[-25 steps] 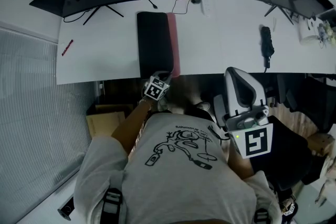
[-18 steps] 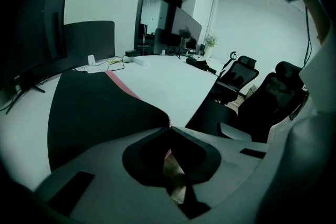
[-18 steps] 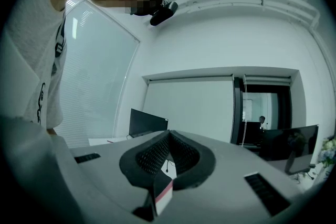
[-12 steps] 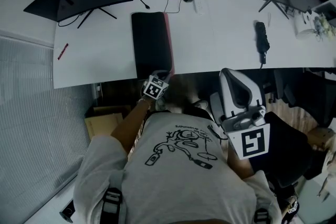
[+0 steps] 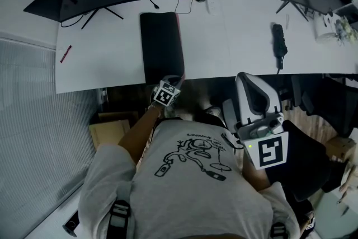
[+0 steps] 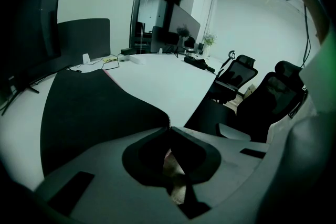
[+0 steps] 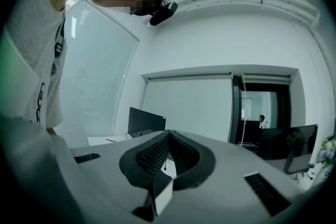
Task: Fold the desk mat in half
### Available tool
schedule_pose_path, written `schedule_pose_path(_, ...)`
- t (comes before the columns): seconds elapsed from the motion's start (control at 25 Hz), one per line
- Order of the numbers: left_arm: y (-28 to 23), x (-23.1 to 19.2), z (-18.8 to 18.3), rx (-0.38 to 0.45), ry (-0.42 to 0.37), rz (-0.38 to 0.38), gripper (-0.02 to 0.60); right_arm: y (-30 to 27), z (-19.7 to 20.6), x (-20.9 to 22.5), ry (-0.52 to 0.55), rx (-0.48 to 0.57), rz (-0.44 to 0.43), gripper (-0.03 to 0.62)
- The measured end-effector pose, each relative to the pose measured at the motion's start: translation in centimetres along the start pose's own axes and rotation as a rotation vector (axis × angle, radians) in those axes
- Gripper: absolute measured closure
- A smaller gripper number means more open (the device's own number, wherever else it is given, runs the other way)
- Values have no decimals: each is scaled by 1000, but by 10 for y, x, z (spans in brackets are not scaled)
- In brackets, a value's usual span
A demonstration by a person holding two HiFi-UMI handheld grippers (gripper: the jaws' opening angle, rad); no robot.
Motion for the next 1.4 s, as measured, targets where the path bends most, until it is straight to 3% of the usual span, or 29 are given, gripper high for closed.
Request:
schedule_pose_path(0.28, -3, -3, 5, -6, -22, -28, 548, -8, 1, -3, 0, -7, -4, 585)
schedule_pose_path(0.48, 4, 1, -1, 34, -27, -9, 545, -14, -1, -9, 0, -5, -7, 585)
schedule_pose_path(0.8, 29, -3, -14, 125, -10, -4, 546, -30, -2, -25, -1, -19, -15, 585)
schedule_pose_path(1.0, 59, -15, -31, 209, 1, -40, 554, -41, -3, -34, 5, -22, -9, 585)
schedule_pose_path(1.4, 134, -34, -56, 358, 92, -58, 561, -62, -6, -62, 6, -22, -27, 585)
Point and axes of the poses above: the fingertips, and each gripper's own axes: y backward along the fingers, x to its right, z out of its underside, the point moved 5 cm from there along y, backward along the fingers, and after that the axes turned 4 degrees about -x, right-handed, at the moved point
